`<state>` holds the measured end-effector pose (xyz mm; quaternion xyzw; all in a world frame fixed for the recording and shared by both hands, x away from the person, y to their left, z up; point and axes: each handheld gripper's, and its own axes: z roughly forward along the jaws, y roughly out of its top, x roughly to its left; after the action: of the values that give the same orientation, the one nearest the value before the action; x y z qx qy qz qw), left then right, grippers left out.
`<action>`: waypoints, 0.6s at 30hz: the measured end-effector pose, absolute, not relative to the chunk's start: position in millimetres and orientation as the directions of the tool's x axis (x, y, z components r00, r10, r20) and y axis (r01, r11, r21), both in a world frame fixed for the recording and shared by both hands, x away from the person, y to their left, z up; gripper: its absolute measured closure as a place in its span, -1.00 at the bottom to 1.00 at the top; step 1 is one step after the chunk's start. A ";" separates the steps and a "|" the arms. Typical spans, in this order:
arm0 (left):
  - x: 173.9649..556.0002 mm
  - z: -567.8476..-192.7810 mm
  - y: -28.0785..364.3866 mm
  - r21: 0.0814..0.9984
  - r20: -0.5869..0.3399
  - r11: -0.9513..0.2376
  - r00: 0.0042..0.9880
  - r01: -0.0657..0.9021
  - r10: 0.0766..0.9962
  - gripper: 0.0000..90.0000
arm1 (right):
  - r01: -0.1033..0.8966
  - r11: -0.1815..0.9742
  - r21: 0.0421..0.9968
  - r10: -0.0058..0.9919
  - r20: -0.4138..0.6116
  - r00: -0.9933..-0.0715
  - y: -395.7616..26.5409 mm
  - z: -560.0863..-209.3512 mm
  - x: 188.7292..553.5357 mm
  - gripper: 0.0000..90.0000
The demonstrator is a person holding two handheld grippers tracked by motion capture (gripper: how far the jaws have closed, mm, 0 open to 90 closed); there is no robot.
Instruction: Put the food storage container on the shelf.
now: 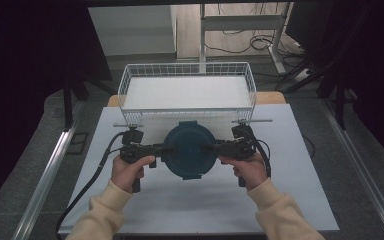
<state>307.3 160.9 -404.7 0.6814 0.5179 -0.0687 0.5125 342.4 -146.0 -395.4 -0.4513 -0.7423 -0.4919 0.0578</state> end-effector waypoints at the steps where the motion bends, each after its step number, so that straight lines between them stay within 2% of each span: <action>1: 307.6 -403.0 161.0 0.629 -0.625 0.064 0.456 0.775 0.634 -0.12 | 0.724 0.109 0.681 0.614 0.527 -0.588 -145.9 -393.6 342.7 -0.24; 18: 316.0 -367.0 166.0 0.665 -0.603 0.063 0.485 0.745 0.633 -0.12 | 0.687 0.120 0.717 0.611 0.492 -0.621 -141.1 -355.3 351.0 -0.23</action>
<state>316.0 166.0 -367.0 0.6825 0.5046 -0.0530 0.5261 351.0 -141.1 -355.3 -0.4339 -0.7474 -0.5017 0.0379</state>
